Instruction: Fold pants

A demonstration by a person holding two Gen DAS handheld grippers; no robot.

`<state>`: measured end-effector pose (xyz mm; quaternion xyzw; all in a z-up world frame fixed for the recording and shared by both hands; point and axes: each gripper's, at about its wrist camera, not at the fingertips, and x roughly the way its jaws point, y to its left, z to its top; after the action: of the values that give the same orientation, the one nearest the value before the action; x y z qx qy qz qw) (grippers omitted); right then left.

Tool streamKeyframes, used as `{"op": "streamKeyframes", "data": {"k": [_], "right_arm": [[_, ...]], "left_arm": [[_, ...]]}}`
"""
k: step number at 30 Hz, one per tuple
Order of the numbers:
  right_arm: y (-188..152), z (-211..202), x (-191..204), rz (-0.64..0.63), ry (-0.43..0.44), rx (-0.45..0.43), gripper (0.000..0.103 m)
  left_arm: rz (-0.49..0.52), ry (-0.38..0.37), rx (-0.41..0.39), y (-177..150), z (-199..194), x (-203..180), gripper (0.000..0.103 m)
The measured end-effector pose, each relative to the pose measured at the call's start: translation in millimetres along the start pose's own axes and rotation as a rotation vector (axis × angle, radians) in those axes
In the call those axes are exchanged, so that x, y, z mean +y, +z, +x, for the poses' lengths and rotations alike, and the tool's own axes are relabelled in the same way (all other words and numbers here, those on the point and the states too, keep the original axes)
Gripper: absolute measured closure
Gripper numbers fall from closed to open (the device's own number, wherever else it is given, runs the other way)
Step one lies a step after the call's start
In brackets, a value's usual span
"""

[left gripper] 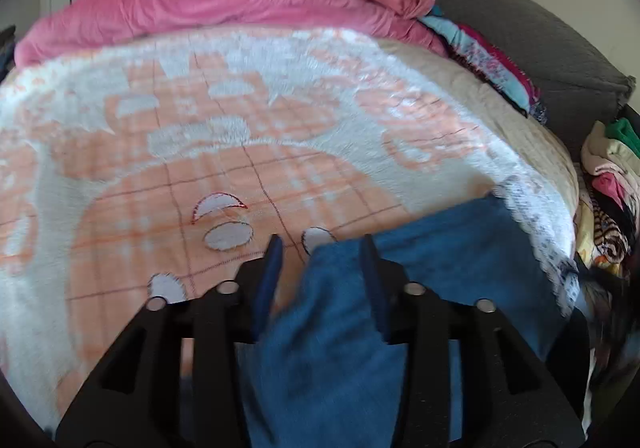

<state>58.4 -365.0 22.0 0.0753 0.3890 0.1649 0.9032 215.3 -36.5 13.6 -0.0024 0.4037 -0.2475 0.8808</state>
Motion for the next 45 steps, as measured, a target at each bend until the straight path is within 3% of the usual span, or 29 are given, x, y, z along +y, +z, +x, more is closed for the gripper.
{"op": "streamKeyframes", "data": {"k": [2, 5, 7, 11, 12, 15, 17, 22, 28, 33, 35, 38, 41, 45], "right_arm": [[21.6, -4.6, -21.9, 0.024, -0.034, -0.033, 0.015], [54.4, 12.6, -62.7, 0.080, -0.041, 0.003, 0.018], [69.6, 35.8, -85.5, 0.103, -0.055, 0.057, 0.028], [83.9, 74.7, -113.4, 0.167, 0.009, 0.112, 0.036], [83.5, 82.3, -117.0, 0.168, 0.015, 0.128, 0.042], [78.4, 98.3, -111.7, 0.112, -0.001, 0.164, 0.048], [74.6, 94.0, -103.0, 0.064, -0.008, 0.150, 0.062], [64.8, 82.3, -79.5, -0.050, 0.000, 0.121, 0.085], [91.6, 70.2, -63.0, -0.147, -0.087, 0.040, 0.086], [85.3, 120.9, -72.4, -0.178, -0.155, 0.175, 0.083], [79.8, 124.6, -78.8, -0.165, -0.132, 0.160, 0.082], [83.0, 114.0, -92.7, -0.060, -0.092, 0.140, 0.067], [80.1, 84.1, -97.6, -0.011, -0.136, 0.110, 0.051], [55.8, 24.1, -106.8, 0.115, -0.063, 0.031, 0.051]], "left_arm": [[0.013, -0.015, -0.013, -7.4, -17.1, -10.2, 0.063], [0.025, -0.040, -0.026, -16.6, -27.3, -25.8, 0.063], [0.020, -0.041, -0.010, -22.7, -21.5, -31.9, 0.063], [0.065, -0.005, 0.068, -36.3, 6.8, -41.2, 0.063], [0.076, 0.011, 0.081, -39.3, 12.3, -41.6, 0.063], [0.051, 0.021, 0.115, -45.7, 27.3, -34.2, 0.061], [0.043, 0.022, 0.116, -46.1, 30.1, -31.7, 0.061], [0.085, 0.049, 0.114, -47.6, 31.1, -39.9, 0.054], [0.062, 0.062, 0.092, -46.4, 29.7, -36.9, 0.054], [0.067, 0.072, 0.090, -48.0, 31.4, -37.3, 0.053], [0.071, 0.075, 0.090, -48.7, 32.4, -38.1, 0.053], [0.081, 0.079, 0.093, -49.1, 33.3, -39.1, 0.050], [0.078, 0.070, 0.094, -48.8, 33.1, -39.3, 0.048], [0.081, 0.072, 0.094, -47.9, 30.4, -41.1, 0.046]]}}
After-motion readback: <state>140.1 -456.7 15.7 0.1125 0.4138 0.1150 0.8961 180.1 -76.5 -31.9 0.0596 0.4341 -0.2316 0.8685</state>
